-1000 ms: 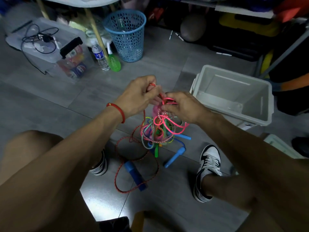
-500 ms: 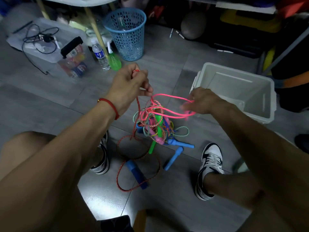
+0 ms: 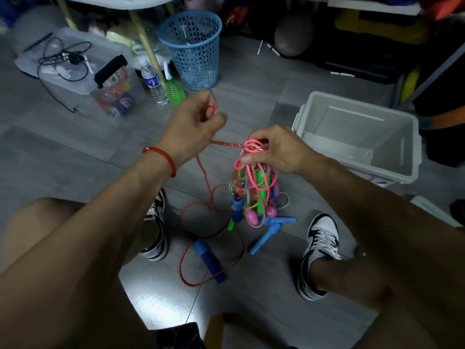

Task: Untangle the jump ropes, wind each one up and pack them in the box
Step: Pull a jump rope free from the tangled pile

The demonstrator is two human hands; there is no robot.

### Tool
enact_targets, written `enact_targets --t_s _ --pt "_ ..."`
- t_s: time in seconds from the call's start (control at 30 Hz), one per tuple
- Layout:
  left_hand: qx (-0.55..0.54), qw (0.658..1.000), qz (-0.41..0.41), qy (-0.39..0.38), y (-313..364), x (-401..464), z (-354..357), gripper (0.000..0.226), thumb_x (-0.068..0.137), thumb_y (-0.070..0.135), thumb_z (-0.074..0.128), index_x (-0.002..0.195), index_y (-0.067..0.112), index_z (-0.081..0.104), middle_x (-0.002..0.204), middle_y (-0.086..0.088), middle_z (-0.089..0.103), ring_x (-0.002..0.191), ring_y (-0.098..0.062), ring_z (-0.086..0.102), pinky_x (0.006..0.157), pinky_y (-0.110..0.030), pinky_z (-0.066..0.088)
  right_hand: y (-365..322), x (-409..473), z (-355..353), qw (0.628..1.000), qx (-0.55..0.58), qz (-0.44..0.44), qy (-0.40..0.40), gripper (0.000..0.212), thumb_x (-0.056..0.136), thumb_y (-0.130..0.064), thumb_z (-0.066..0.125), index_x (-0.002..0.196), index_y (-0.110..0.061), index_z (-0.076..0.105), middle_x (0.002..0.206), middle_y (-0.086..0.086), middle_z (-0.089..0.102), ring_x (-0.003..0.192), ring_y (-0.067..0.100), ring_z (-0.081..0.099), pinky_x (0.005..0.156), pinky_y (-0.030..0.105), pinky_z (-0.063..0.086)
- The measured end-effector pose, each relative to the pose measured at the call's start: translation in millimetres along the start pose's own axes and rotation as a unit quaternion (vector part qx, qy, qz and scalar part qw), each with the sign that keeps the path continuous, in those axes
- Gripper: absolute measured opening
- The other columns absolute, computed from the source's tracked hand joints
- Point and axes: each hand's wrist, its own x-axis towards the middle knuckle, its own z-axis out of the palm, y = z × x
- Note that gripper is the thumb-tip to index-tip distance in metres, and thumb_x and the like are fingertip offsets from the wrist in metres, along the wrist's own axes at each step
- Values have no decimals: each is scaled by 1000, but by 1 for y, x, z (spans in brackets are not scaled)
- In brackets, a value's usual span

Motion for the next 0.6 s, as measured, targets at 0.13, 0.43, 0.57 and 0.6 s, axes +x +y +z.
enact_targets --t_s 0.13,0.43,0.57,0.6 --pt "199 974 14 -103 -12 -3 4 31 86 29 69 88 17 41 69 5 46 58 -9 43 62 -36 43 -6 1 -10 993 114 4 -9 19 74 -21 88 83 -11 75 78 3 74 70 14 67 69 29 54" --pt "162 963 -74 -201 -20 -7 24 35 73 53 82 88 24 69 73 7 70 69 -9 65 70 -32 53 -1 -13 -12 971 233 29 -36 38 88 -13 75 119 -6 54 99 28 71 81 27 69 78 40 56" --pt "67 971 -114 -200 -16 -8 24 12 80 18 83 79 16 71 61 12 67 57 2 58 65 -19 48 -4 -14 -11 976 216 34 -24 33 89 -5 72 116 -7 52 88 15 66 75 21 67 72 35 55" --pt "46 973 -117 -193 -13 -10 24 11 81 15 81 82 11 72 63 8 67 59 0 58 63 -19 48 -5 -14 -11 977 209 33 -13 33 89 -4 72 114 -7 52 87 10 64 72 16 66 69 30 55"
